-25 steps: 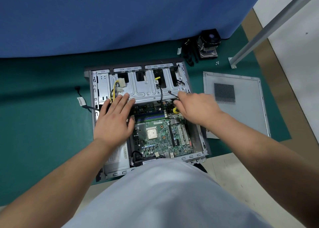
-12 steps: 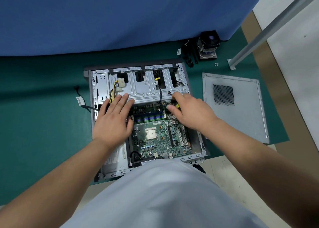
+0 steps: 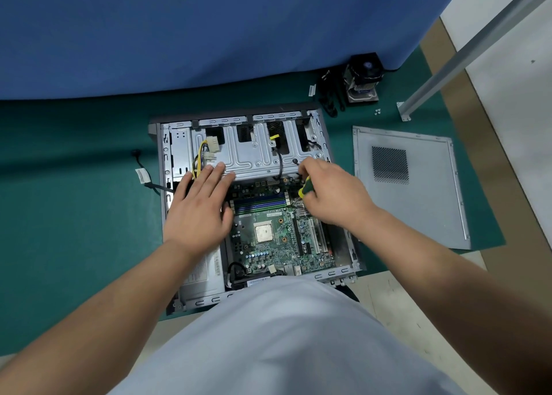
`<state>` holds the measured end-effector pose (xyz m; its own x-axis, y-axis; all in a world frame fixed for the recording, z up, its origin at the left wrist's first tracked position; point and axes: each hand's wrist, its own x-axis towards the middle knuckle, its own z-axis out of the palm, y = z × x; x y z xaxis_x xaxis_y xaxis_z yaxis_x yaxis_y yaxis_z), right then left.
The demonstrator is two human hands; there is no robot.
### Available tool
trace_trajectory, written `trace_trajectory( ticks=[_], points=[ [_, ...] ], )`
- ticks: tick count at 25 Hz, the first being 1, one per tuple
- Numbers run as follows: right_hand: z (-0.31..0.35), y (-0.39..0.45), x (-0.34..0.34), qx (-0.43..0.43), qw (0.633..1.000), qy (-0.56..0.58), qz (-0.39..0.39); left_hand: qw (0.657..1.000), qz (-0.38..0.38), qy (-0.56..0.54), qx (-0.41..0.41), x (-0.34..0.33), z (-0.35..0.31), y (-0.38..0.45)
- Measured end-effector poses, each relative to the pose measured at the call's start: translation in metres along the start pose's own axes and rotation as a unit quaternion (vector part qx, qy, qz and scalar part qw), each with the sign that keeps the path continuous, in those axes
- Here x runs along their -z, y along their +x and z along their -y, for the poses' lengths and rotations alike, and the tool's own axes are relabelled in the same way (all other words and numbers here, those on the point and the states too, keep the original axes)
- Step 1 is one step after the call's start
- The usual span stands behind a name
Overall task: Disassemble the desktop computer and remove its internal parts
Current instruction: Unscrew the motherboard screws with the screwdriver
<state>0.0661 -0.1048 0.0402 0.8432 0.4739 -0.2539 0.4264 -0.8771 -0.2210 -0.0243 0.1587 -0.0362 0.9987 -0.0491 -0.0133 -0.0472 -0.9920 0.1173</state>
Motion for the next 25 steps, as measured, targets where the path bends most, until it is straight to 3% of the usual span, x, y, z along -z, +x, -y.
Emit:
trace_trajectory(
  ticks=[4,9,12,15,18,22,25],
  points=[
    [0.003,-0.001,-0.005,-0.058,0.997,-0.047,-0.031,1.000,0.001,0.002,0.001,-0.001,0.001,0.000],
    [0.005,0.000,-0.004,-0.031,0.999,-0.026,0.009,1.000,0.004,0.007,0.002,-0.001,0.001,0.001],
    [0.009,-0.001,-0.004,-0.057,0.998,-0.028,-0.016,1.000,0.002,0.007,0.003,-0.001,0.001,0.001],
    [0.006,-0.003,-0.006,-0.003,1.000,0.016,0.001,1.000,-0.001,0.006,0.003,-0.002,0.002,0.000],
    [0.006,-0.003,-0.005,-0.044,0.999,0.008,-0.012,1.000,-0.002,0.005,0.003,-0.003,0.002,0.000],
    [0.008,-0.004,-0.004,-0.007,1.000,0.028,-0.011,1.000,-0.007,0.001,0.002,-0.003,0.002,0.001],
    [0.007,-0.004,-0.005,-0.041,0.999,0.018,-0.024,1.000,-0.009,-0.003,0.001,-0.003,0.001,0.001]
  ],
)
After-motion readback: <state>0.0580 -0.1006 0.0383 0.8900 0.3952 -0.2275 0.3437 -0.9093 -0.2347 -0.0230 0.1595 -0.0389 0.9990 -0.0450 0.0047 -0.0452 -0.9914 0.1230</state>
